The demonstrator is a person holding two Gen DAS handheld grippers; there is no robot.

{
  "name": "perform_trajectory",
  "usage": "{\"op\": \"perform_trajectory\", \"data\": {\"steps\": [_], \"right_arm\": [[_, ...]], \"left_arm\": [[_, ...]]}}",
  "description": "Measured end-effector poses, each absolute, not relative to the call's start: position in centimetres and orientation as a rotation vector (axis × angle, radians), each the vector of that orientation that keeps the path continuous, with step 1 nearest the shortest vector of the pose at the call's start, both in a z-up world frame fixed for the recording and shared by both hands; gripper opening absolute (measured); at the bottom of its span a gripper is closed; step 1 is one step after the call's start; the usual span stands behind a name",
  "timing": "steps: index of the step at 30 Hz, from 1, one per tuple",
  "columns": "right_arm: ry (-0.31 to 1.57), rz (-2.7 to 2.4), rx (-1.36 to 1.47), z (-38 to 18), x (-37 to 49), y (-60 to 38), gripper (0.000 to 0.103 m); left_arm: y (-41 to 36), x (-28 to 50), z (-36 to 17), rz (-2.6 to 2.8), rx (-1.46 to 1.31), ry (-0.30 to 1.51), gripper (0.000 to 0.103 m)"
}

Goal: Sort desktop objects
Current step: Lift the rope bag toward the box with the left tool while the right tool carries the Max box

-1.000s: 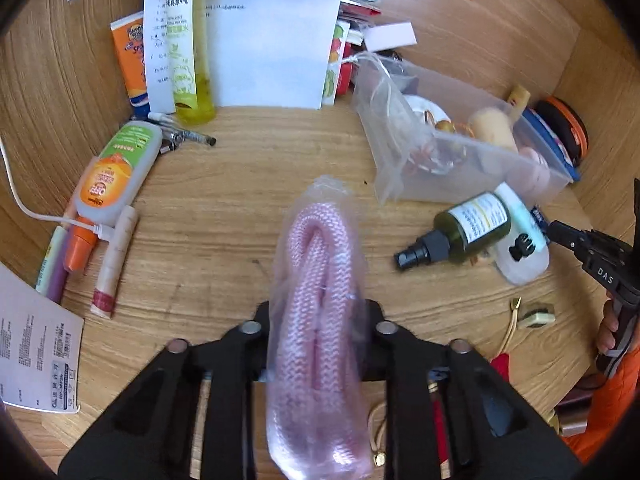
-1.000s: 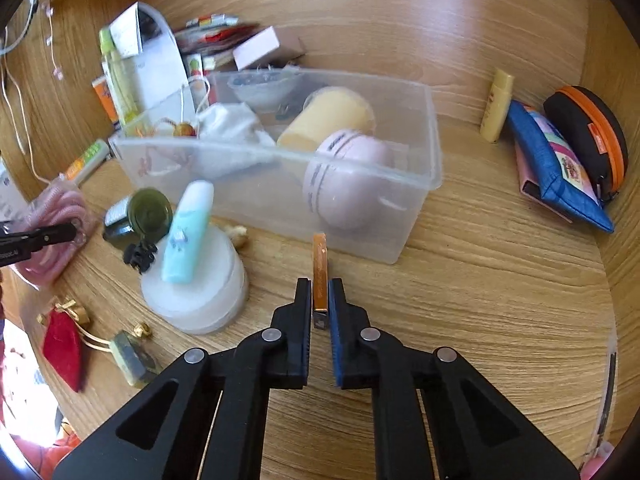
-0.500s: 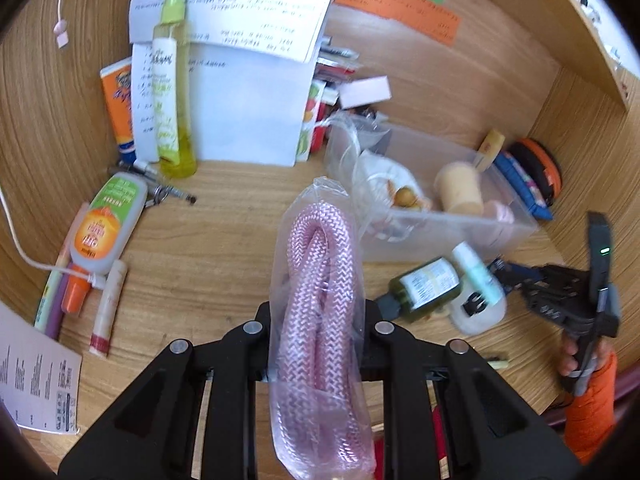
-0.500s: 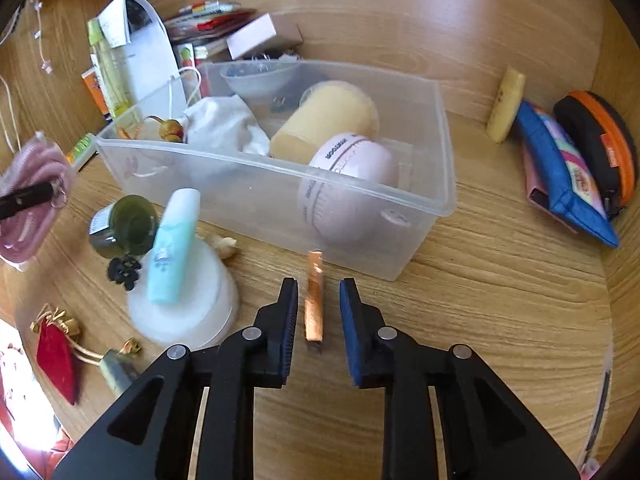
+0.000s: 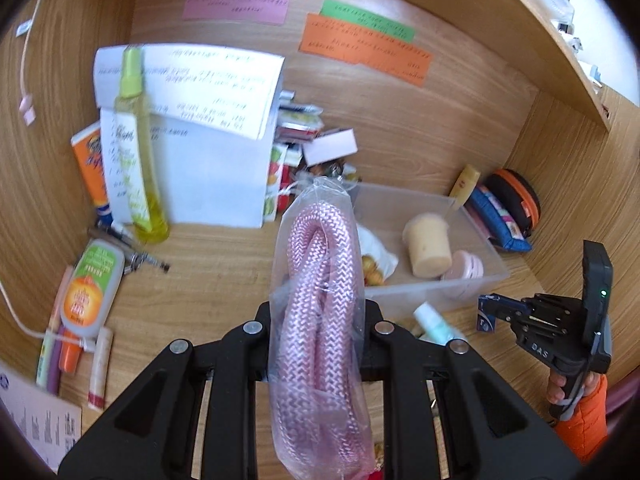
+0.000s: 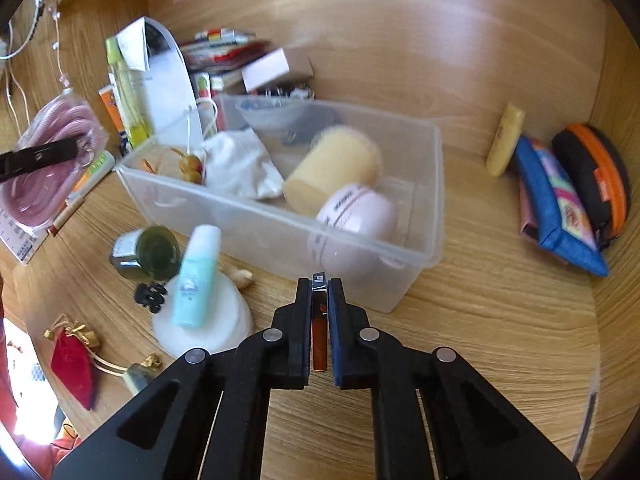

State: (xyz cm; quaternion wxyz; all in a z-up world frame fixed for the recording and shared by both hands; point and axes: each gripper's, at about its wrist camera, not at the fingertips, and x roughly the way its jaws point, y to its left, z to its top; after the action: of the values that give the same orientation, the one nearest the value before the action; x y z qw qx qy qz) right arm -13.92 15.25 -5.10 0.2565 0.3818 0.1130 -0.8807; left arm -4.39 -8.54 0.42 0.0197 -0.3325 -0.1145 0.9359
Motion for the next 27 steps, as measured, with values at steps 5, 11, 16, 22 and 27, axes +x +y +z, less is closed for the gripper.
{"op": "perform_trajectory", "data": {"steps": [5, 11, 16, 22, 27], "right_arm": [[0.307, -2.398, 0.955, -2.5, -13.1, 15.2, 0.007], [0.313, -2.410, 0.852, 0.4, -12.7, 14.7, 0.007], [0.312, -2.419, 0.796, 1.9, -13.6, 13.5, 0.007], [0.289, -2.400, 0.785, 2.6, -15.5, 11.6, 0.007], [0.264, -2.375, 0.797, 2.5, -17.2, 9.9, 0.007]], "left_arm": [[-8.0, -5.6, 1.7, 2.897, -0.982, -0.339, 0.020], [-7.5, -7.6, 2.6, 2.881, -0.962, -0.340, 0.020], [-7.1, -9.4, 3.3, 2.879, -0.953, -0.314, 0.020], [-6.7, -11.5, 3.7, 2.867, -0.945, -0.311, 0.020], [-6.4, -13.2, 3.5, 2.851, -0.947, -0.338, 0.020]]}}
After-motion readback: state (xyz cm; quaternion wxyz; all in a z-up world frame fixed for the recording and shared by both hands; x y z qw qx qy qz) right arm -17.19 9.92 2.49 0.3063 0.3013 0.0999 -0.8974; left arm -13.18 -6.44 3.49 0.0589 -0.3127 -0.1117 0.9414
